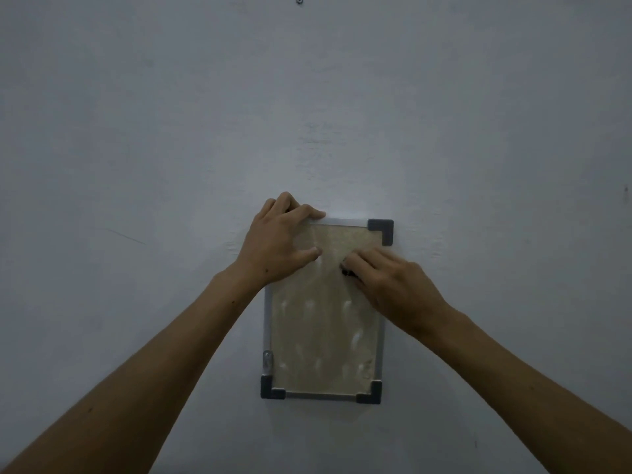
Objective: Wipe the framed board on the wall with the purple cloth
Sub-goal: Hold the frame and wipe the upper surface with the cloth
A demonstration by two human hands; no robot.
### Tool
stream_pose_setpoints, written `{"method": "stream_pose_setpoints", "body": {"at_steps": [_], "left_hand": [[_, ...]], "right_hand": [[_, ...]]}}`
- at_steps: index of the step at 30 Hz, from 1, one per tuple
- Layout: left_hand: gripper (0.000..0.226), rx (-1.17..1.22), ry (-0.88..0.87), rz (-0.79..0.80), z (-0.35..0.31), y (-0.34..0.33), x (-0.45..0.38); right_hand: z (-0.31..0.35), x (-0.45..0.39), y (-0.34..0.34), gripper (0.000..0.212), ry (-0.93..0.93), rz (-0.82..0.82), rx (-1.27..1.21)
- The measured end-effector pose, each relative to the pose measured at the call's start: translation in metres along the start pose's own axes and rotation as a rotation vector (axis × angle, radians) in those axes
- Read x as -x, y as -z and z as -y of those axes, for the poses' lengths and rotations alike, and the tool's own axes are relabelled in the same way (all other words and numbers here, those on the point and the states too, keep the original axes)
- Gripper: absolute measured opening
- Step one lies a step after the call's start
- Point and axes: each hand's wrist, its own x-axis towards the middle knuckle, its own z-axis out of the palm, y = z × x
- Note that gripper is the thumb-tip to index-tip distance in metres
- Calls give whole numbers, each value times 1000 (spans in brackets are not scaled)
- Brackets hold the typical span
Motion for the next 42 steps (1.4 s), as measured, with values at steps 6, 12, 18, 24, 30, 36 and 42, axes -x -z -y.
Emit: {"method": "stream_pose_setpoints", "body": {"at_steps": [6,12,18,24,30,36,42], "left_hand": [[56,-3,-9,9,-2,1,-1],[58,8,-15,13,-1,2,0],[61,6,-29,51,1,7,-1],[62,24,-57,103,9,19,-1],[70,16,-51,55,20,14,16],[66,0,-50,8,29,12,19],[63,32,-52,8,33,15,14]], "right_hand": [[-6,-8,2,13,-55,-40,-38],[-9,-12,6,11,-189,-144,-82],[-10,-17,7,10,-154,-112,-45],[0,-15,5,15,38,100,-11],[-6,-25,5,8,-157,-118,-58],[-11,-32,7,7,-177,-154,-63],[-2,-37,4,11,-62,-45,-67]]}}
